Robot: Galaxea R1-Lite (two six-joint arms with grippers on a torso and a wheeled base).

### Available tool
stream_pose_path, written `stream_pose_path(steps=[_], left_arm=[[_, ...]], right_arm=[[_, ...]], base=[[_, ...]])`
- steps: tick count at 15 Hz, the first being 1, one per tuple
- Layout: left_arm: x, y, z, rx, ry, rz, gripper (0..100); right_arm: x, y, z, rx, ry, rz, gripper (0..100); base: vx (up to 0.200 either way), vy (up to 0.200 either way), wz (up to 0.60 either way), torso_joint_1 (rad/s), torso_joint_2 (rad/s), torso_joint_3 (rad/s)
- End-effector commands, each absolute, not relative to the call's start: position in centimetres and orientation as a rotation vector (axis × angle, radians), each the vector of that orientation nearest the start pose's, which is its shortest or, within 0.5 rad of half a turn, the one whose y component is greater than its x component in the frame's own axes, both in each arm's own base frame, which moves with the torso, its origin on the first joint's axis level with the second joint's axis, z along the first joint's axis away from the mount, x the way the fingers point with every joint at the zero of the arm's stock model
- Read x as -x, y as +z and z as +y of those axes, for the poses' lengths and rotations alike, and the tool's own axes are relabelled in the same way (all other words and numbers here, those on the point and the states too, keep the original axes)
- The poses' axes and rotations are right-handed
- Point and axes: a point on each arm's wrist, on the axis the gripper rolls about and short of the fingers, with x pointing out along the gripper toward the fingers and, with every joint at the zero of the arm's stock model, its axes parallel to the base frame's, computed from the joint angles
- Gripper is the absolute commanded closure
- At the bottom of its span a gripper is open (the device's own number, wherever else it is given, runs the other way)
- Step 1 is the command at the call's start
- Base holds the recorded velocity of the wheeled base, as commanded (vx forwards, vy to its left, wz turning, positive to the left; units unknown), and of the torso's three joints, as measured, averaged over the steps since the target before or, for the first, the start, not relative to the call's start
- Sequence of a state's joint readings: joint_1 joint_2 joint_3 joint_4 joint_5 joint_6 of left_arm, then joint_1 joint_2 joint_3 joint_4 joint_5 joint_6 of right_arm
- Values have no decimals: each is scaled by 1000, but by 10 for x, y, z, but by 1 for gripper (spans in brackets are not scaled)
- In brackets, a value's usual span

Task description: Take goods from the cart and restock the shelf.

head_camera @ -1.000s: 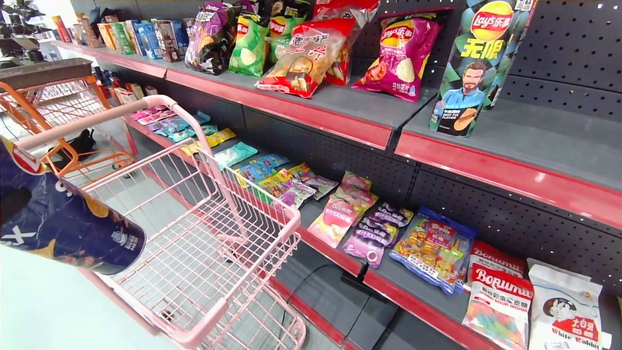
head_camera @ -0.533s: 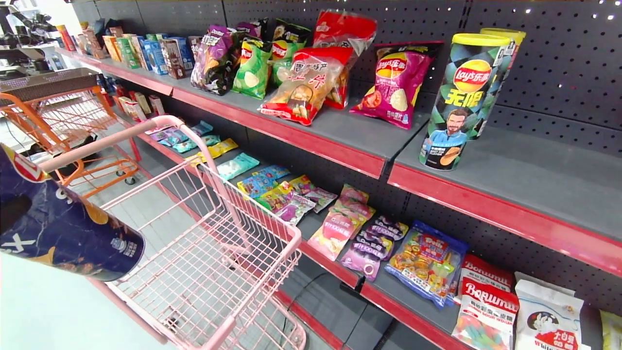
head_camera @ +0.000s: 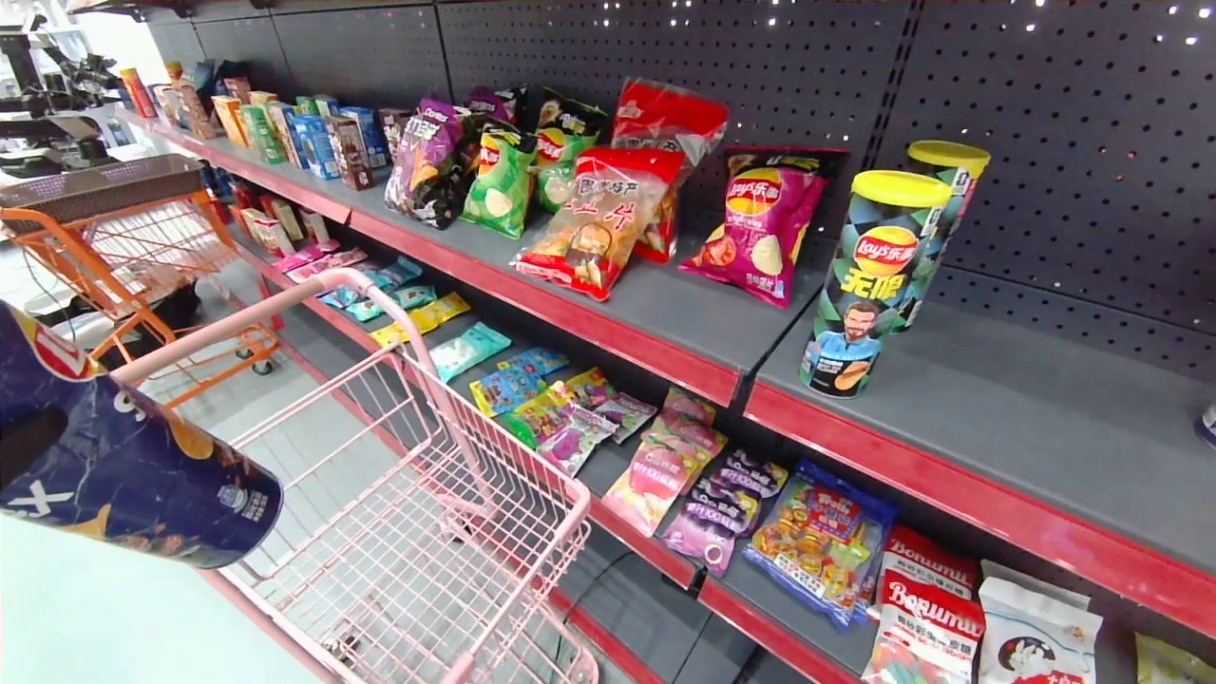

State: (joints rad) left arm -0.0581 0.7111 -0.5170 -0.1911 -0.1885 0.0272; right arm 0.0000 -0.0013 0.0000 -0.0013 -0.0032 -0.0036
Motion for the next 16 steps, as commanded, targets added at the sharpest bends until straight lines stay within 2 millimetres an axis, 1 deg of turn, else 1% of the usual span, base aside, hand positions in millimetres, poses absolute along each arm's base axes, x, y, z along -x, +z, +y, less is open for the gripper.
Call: stream_pose_path(steps=[1,9,12,16], left_arm=[[-61,236,-8,-27,-247,4,100],[-59,232,-8,-71,-247,-1,100],[-59,233,-8,-73,-246,-3,100],[-58,232,-8,-79,-246,-4,100]], right_arm=[[23,76,0,3,-3,-2,0],[23,76,0,2,-3,-2,0],[23,76,0,2,-3,-2,0],[23,76,0,3,-3,-2,0]], base=[[0,0,0,222,-554,-330],[0,0,0,171,-405,-235],[0,0,-600,136,-333,-185],[0,0,-600,25,-37,-27]])
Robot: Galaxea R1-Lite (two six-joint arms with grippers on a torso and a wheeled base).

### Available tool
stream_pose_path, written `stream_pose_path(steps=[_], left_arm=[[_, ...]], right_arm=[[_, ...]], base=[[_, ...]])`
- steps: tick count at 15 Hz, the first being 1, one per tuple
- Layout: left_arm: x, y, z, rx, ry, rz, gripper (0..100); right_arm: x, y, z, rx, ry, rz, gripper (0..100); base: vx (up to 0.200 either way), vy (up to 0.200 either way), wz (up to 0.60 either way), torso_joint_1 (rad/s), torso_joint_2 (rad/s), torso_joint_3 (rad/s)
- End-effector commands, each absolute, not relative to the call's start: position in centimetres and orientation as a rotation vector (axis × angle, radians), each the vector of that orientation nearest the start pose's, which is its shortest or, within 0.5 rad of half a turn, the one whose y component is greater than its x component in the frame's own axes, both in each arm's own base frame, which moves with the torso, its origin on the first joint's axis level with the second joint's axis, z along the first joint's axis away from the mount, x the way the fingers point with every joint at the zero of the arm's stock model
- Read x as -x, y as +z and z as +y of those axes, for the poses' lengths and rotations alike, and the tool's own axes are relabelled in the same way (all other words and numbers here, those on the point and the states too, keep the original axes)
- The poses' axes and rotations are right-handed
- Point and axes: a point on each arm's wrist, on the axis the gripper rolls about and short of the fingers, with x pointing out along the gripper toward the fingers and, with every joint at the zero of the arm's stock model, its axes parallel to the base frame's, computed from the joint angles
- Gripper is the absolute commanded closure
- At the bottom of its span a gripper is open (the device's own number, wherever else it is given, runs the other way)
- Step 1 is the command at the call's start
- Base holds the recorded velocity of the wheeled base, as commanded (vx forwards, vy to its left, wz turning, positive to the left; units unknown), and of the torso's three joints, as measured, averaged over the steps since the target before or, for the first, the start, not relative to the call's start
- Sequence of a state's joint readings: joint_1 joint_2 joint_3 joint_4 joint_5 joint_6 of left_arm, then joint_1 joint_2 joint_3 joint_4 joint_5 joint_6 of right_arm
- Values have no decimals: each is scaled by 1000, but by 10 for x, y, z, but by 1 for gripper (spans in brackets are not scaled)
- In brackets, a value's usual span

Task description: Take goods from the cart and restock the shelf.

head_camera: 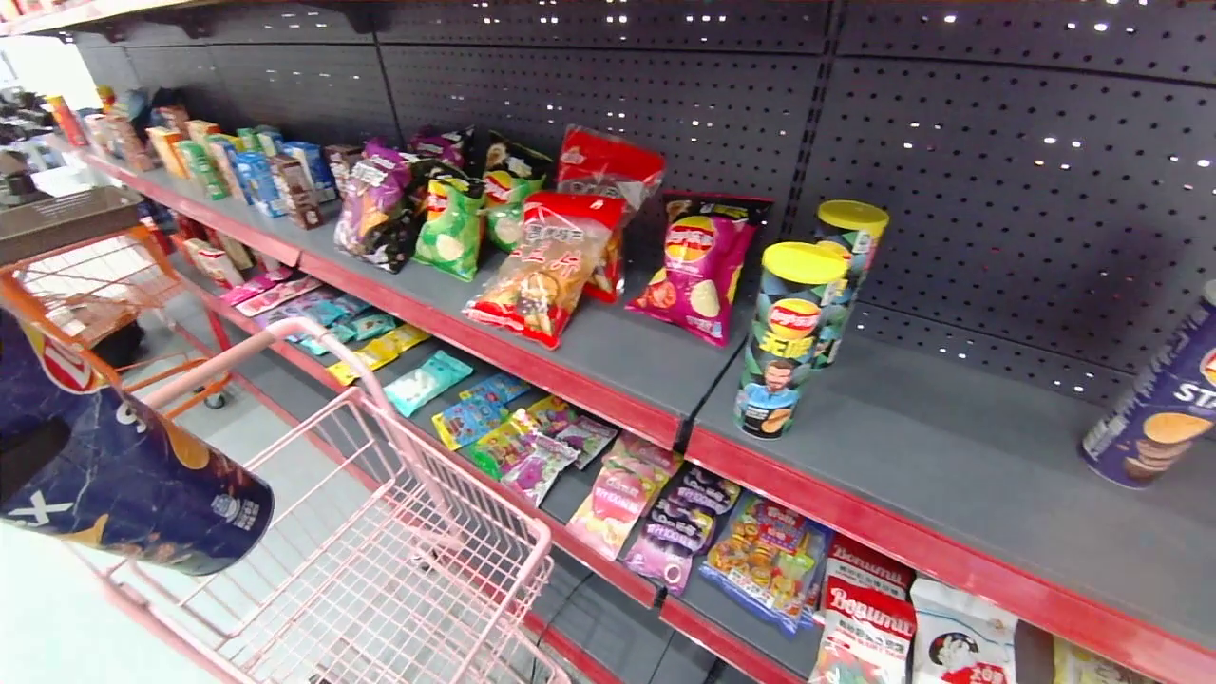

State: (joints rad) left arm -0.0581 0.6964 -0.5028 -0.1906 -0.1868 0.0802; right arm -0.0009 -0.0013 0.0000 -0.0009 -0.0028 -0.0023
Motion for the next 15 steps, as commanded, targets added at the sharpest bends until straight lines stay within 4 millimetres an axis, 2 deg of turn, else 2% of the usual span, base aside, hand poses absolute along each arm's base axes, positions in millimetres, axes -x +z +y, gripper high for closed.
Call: stream_pose_path(steps=[1,10,11,12,15], left_arm=[[-58,233,-8,-81,-247,-5,100],[-58,232,-7,-139,-218,-9,100],[-56,232,-7,-144,-217,-16,100],[-54,232,-7,-148,-217,-21,100],[-25,221,-5,-155,-229,54,100]], right_arm=[[23,76,0,3,-5,-2,0],[23,76,0,2,-3,-2,0],[23,76,0,2,-3,-2,0],[23,76,0,2,-2,-2,0],[23,76,0,2,-2,-2,0]], base=[[0,0,-600,17,2,-7],[0,0,-600,6,3,0],[0,0,0,0,0,0],[0,0,0,0,0,0],[0,0,0,0,0,0]])
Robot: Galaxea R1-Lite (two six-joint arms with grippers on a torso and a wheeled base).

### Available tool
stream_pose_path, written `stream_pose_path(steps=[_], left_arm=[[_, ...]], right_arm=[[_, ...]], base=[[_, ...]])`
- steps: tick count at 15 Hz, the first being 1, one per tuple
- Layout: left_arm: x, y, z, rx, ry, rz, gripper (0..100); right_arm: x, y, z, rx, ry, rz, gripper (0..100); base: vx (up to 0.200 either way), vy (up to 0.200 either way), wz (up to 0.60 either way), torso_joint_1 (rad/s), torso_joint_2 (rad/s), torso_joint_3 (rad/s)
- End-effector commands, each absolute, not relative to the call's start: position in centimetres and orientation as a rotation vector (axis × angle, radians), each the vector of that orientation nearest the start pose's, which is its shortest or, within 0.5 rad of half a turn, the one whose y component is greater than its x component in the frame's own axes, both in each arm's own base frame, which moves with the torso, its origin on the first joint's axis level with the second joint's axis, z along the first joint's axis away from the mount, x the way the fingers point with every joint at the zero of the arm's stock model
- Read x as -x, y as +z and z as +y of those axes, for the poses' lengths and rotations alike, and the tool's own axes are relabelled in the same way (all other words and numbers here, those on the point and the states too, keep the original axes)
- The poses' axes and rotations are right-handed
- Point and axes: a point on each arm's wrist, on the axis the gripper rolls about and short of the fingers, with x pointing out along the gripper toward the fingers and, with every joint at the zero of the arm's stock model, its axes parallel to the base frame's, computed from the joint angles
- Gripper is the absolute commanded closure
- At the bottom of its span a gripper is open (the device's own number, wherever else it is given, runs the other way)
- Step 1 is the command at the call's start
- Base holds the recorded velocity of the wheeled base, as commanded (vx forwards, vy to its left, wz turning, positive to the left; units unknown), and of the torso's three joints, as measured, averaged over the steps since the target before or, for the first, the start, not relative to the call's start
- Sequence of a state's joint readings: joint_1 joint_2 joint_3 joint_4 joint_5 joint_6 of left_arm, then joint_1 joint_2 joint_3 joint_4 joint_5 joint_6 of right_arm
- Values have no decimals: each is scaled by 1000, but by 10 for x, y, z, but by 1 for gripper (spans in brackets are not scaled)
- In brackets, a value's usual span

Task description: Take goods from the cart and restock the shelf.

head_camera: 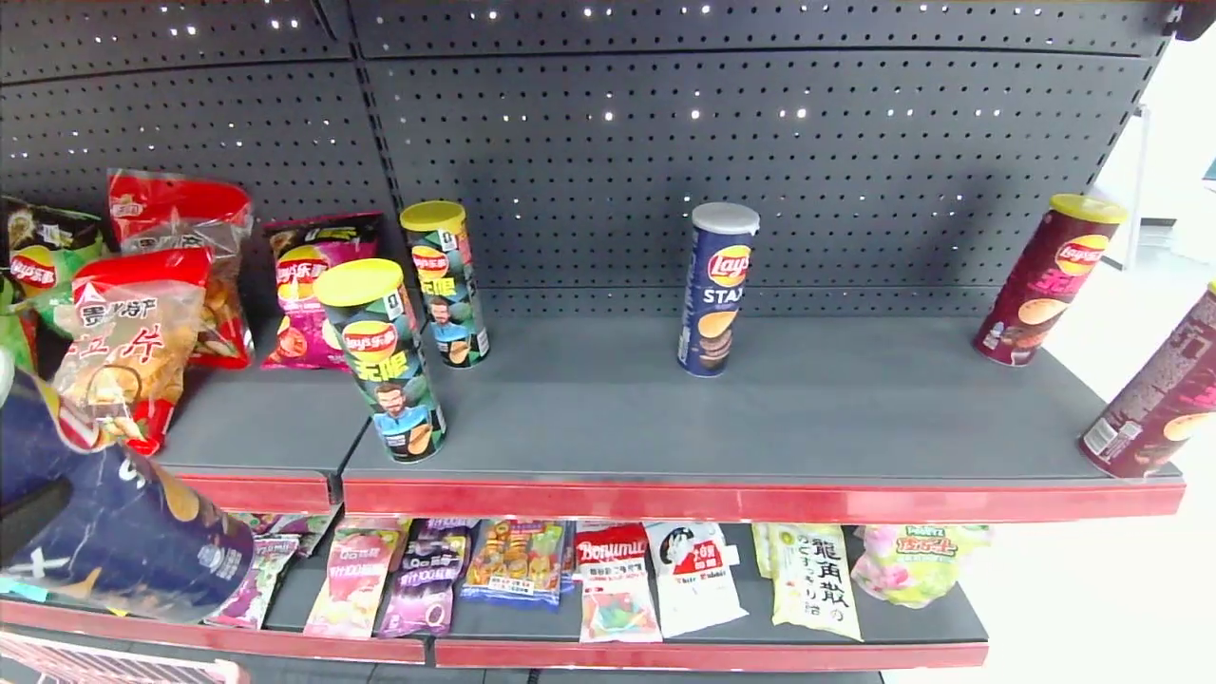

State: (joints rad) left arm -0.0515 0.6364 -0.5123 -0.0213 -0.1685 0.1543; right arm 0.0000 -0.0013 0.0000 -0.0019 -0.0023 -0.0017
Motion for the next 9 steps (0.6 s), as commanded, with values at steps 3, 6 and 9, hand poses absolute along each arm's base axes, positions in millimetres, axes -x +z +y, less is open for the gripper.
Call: stream_pose_path(steps=[3,6,9], left_arm=[[-2,208,-4,-151,-251,105,100],[1,203,-4,-149,-251,134,100],[1,201,-4,-156,-250,138,100]], right_arm=[[23,76,0,3,-2,-2,0],[23,76,0,3,-2,-2,0],[23,76,0,5,0,-2,0]], base=[[0,0,0,0,0,0],[0,0,0,0,0,0],[0,0,0,0,0,0]])
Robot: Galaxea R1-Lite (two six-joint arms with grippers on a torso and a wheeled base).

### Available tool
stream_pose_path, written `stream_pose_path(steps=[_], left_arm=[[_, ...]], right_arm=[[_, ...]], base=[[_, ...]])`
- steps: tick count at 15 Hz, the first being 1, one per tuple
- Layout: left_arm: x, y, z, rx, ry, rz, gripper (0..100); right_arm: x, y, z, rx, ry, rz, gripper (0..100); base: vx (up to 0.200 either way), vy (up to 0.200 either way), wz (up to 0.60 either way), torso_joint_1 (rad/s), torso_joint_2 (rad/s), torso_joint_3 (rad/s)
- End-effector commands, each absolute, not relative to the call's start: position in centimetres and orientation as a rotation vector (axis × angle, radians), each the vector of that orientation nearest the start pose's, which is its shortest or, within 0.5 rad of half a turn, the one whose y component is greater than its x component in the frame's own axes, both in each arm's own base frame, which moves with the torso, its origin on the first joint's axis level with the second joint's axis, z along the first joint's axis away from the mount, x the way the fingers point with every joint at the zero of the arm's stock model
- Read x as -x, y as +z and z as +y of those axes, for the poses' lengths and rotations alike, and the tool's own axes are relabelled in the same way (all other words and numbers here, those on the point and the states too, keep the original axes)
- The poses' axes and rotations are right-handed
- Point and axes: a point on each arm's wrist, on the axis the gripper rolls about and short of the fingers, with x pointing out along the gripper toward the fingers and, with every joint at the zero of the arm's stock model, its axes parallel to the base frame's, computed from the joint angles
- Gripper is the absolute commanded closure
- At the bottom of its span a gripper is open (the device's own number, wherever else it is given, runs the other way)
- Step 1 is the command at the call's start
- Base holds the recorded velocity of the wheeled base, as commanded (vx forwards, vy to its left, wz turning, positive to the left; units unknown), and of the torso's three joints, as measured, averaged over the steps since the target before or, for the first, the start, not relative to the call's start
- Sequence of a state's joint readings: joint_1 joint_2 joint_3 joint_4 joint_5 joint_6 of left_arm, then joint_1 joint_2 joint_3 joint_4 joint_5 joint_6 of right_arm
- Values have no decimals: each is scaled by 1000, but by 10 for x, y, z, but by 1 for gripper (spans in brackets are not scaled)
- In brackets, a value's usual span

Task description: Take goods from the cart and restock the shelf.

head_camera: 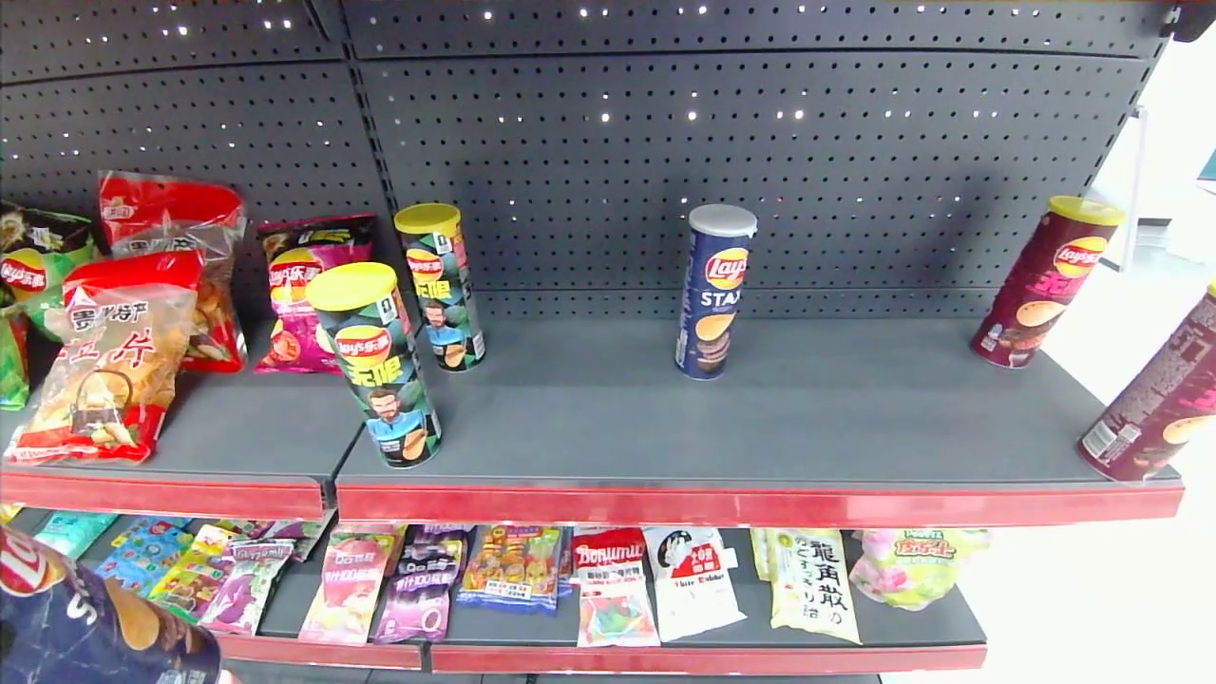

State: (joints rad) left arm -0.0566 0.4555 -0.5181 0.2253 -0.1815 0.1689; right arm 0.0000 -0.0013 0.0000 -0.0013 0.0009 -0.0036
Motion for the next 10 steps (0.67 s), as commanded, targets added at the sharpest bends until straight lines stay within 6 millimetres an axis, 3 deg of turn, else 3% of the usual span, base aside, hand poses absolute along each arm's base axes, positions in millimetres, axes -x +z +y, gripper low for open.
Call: stream_pose_path(steps=[1,2,7,10], left_arm=[[0,198,-4,-169,-252,144,100],[0,198,-4,-174,-252,143,100],[2,198,-4,-191,-255,133,100],[8,196,-5,-189,-303,110,100]], right_arm=[[23,76,0,5,2,-2,0],[23,76,0,5,3,-2,0],[23,76,0,6,5,-2,0],[22,76,0,9,9,6,0]], base=[[0,0,0,0,0,0],[0,0,0,0,0,0],[200,0,0,0,4,2],[0,0,0,0,0,0]])
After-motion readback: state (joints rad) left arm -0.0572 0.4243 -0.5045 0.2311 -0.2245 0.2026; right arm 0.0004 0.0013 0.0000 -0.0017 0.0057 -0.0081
